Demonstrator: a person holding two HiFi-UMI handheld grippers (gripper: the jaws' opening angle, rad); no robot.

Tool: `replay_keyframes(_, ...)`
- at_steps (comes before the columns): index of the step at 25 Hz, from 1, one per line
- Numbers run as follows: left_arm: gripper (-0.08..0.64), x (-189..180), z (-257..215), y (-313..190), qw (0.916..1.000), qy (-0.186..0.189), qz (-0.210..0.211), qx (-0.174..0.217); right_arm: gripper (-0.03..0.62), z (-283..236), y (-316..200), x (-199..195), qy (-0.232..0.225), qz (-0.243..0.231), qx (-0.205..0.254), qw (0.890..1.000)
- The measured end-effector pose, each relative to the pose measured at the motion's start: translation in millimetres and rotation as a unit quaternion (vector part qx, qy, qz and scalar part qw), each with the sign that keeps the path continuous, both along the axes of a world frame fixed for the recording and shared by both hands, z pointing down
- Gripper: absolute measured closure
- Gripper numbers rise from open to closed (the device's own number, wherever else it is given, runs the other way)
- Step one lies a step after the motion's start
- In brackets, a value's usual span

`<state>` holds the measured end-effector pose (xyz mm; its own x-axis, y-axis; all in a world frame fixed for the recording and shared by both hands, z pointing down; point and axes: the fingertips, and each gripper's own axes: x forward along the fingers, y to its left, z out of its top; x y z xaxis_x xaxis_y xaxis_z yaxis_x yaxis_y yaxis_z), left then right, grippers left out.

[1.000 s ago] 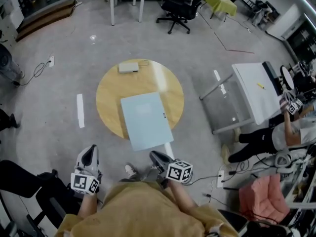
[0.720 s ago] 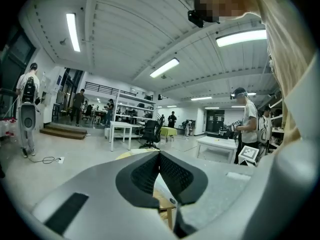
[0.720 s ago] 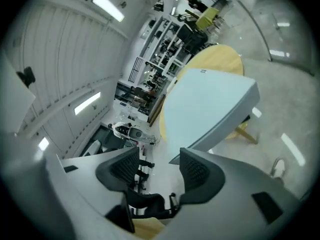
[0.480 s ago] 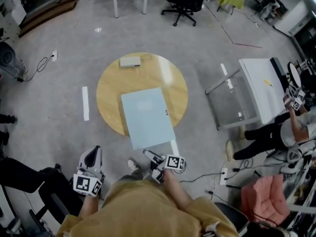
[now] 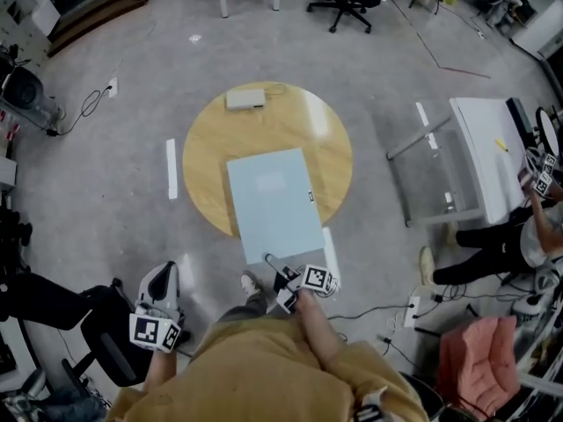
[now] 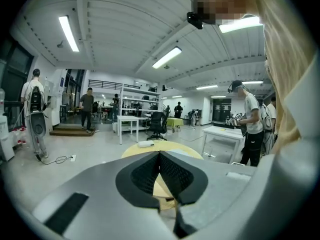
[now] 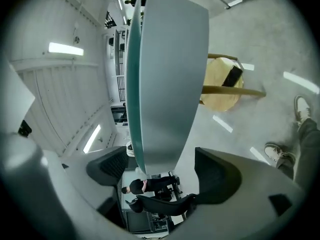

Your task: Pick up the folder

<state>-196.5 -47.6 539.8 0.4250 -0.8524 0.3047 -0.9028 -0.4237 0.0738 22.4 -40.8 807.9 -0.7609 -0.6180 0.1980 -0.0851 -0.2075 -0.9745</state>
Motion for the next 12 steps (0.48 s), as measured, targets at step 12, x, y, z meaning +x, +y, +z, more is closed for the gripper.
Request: replay_keyframes(12,0.557,-3,-3,11,0.9988,-0.029,-0.034,-0.019,0.210,6,-35,-19,-0.071,0.001,0.021,0.997)
